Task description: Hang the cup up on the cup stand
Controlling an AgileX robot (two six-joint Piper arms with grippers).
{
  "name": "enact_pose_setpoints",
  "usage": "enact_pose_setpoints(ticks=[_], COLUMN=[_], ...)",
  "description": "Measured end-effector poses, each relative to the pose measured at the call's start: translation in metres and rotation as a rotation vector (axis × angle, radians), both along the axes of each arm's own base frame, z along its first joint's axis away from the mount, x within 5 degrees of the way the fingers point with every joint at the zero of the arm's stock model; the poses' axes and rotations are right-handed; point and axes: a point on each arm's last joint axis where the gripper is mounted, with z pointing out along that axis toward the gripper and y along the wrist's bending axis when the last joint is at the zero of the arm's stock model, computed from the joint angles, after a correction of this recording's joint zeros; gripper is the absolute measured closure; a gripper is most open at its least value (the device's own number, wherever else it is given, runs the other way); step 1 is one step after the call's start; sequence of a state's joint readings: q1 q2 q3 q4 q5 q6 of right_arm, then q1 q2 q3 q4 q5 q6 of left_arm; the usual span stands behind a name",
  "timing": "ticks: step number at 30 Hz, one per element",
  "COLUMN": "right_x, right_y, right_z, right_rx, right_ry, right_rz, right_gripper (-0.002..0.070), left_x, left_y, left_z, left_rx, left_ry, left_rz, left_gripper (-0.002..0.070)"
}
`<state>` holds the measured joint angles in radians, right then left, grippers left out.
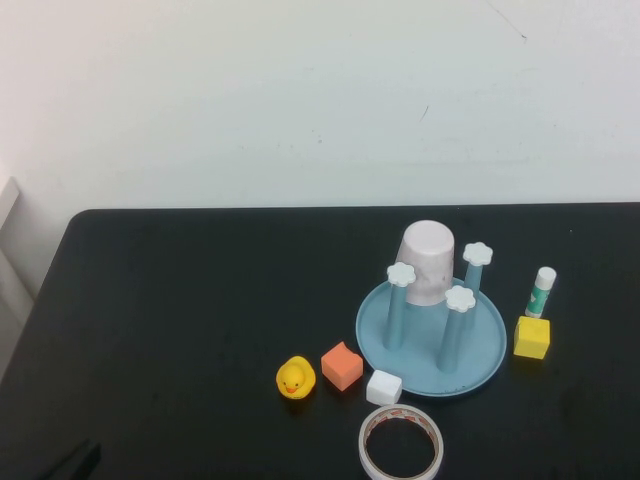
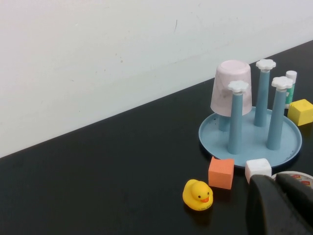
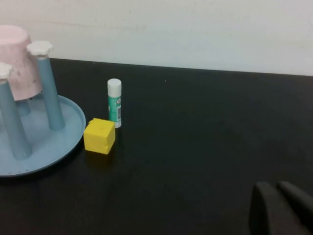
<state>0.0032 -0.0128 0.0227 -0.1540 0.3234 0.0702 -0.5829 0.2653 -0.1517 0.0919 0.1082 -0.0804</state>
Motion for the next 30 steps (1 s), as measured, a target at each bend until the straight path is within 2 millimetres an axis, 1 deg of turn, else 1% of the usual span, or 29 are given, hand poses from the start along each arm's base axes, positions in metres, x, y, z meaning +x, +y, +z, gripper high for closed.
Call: enact_pose_setpoints(ticks=[25, 27, 30], right_x=[0.000, 0.000, 0.000], right_y=[0.000, 0.000, 0.000], right_z=[0.000, 0.000, 0.000], right_rx=[0.000, 0.000, -0.001], right_ry=[0.002, 0.002, 0.002], right_rz=[0.000, 0.000, 0.000], right_gripper=[0.0678, 0.0678, 0.0678], left_x=[0.000, 0.000, 0.001], left_y=[0.000, 0.000, 0.003], left_z=[0.000, -0.003, -0.012], left_rx=[0.000, 0.004, 0.067], left_ry=[0.000, 0.004, -0.012], left_rz=[0.000, 0.002, 0.025], left_gripper=[0.0678, 0.0677, 0.0677])
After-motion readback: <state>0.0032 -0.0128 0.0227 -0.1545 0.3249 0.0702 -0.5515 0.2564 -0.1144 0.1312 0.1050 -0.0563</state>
